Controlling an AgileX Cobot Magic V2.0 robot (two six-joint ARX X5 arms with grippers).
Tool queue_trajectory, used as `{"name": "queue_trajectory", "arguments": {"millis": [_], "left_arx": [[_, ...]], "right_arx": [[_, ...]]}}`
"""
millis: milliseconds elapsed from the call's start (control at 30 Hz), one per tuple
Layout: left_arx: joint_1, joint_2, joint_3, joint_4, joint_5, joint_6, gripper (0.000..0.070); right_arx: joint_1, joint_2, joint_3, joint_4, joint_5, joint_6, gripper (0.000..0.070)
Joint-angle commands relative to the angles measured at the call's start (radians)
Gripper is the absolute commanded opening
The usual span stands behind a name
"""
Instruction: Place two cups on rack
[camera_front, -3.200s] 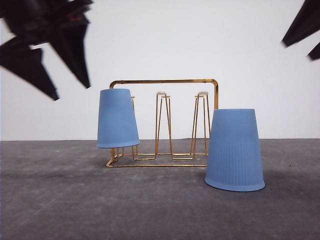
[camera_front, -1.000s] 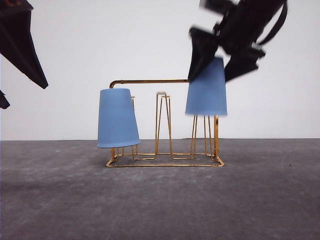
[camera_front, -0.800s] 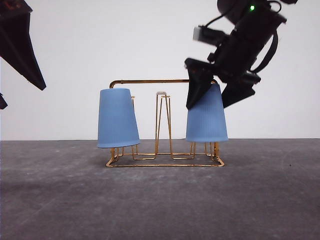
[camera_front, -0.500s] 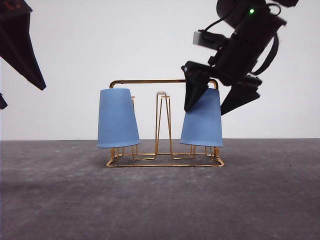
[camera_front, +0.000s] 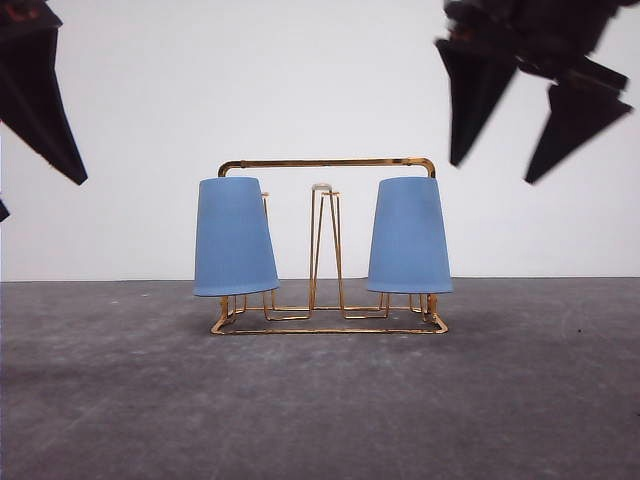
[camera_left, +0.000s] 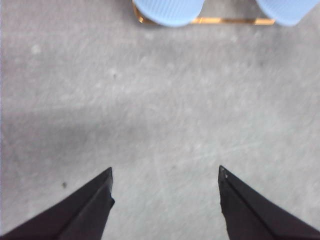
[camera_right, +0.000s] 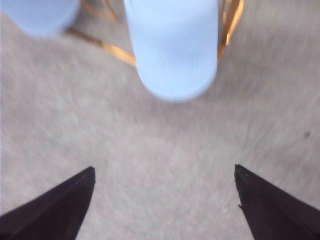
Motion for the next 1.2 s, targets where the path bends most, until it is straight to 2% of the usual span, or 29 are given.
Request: {"name": "queue_trajectory", "arguments": {"millis": [0, 233, 533, 733, 767, 800, 833, 867, 900, 1167], "left_arx": [[-0.004, 0.006, 0.011, -0.006, -0.004, 0.04, 0.0384], [-0.004, 0.006, 0.01, -0.022, -0.004, 0.112, 0.0384], [-0.004, 0.006, 0.01, -0.022, -0.004, 0.177, 0.0384], [-0.004, 0.006, 0.011, -0.028, -0.001, 0.176, 0.0382], [-0.004, 0.006, 0.011, -0.027, -0.001, 0.177, 0.0303], [-0.004, 0.006, 0.011, -0.021, -0.001, 0.177, 0.0181], [-0.004, 0.006, 0.011, -0.014, 0.0, 0.179, 0.006], [-0.004, 0.006, 0.011, -0.001, 0.0, 0.184, 0.0007], [-0.004, 0.006, 0.011, 0.016, 0.0, 0.19, 0.0], [-0.004, 0.006, 0.012, 0.088, -0.001, 0.199, 0.0]], "right_arx": [[0.006, -0.051, -0.053, 0.051, -0.003, -0.011, 0.0545], [0.021, -0.298, -0.375, 0.311, -0.036, 0.019, 0.0543], [0.022, -0.573, -0.717, 0.591, -0.033, 0.167, 0.0544], [0.021, -0.6, -0.75, 0.58, -0.036, 0.172, 0.0533], [0.021, -0.6, -0.75, 0.579, -0.036, 0.172, 0.046], [0.021, -0.6, -0.75, 0.58, -0.036, 0.172, 0.0333], [0.021, -0.6, -0.75, 0.579, -0.036, 0.172, 0.0095], [0.021, -0.599, -0.75, 0.58, -0.031, 0.17, 0.0013], [0.021, -0.599, -0.75, 0.583, -0.025, 0.169, 0.0029], [0.021, -0.599, -0.75, 0.599, -0.027, 0.169, 0.0015]]}}
